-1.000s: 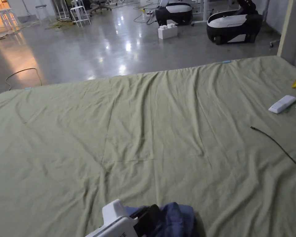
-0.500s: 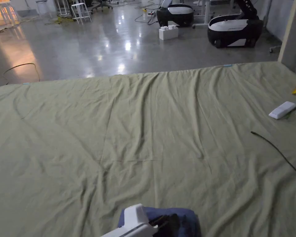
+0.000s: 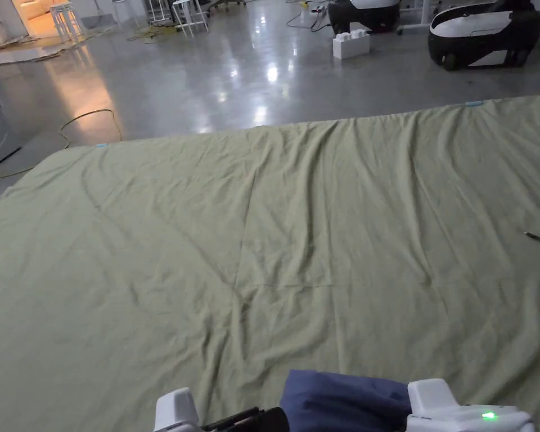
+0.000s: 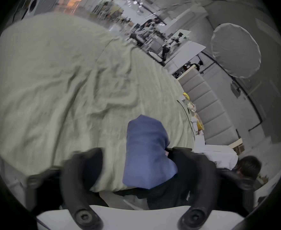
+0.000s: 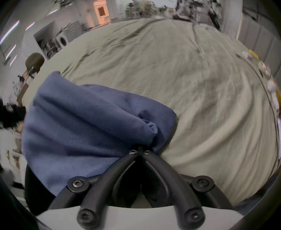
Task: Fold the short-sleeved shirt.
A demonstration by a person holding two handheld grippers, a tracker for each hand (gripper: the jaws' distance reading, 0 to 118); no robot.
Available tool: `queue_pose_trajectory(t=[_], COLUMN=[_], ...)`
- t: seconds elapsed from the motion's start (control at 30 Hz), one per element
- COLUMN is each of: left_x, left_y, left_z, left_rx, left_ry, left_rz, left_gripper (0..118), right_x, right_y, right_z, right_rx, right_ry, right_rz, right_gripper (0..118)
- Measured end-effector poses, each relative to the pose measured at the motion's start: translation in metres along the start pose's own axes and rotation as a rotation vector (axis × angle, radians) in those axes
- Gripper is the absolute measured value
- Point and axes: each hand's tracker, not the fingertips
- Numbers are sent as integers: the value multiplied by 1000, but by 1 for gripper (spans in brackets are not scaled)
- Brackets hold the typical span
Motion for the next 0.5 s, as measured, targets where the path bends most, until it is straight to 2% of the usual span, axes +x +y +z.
queue_pose_trajectory(t=[0.07,0.17,0.23,0.27,0.3,0.33,0.37,0.4,0.5], left_x=[-12,-20,-14,-12,-8,2,5,6,7], left_y=[7,17,19,17,18,17,18,19,25], left_z=[-25,-66,-91,-99,-103,-103,-105,-105,-97], left_rx=[-36,-117,-187,-215,-212,-227,-242,-242,-247], left_ry=[-71,-112,-84,-104,-121,-107,-65,-13,-40], left_rz=[55,110,39,8,-21,-56,-66,-84,-55], left_gripper=[106,106,105,101,83,54,47,47,46], right_x=[7,13,16,17,15,15,14,14,10], right_y=[-1,1,3,4,5,6,7,7,1], right_z=[-2,-2,-3,-3,-3,-3,-3,-4,3], right_rx=[-2,-25,-33,-39,-46,-52,-58,-59,-30], right_ry=[16,49,59,62,62,60,55,54,49], right_rz=[8,-51,-53,-59,-64,-64,-60,-59,-41], right_gripper=[1,1,1,1,1,1,1,1,1])
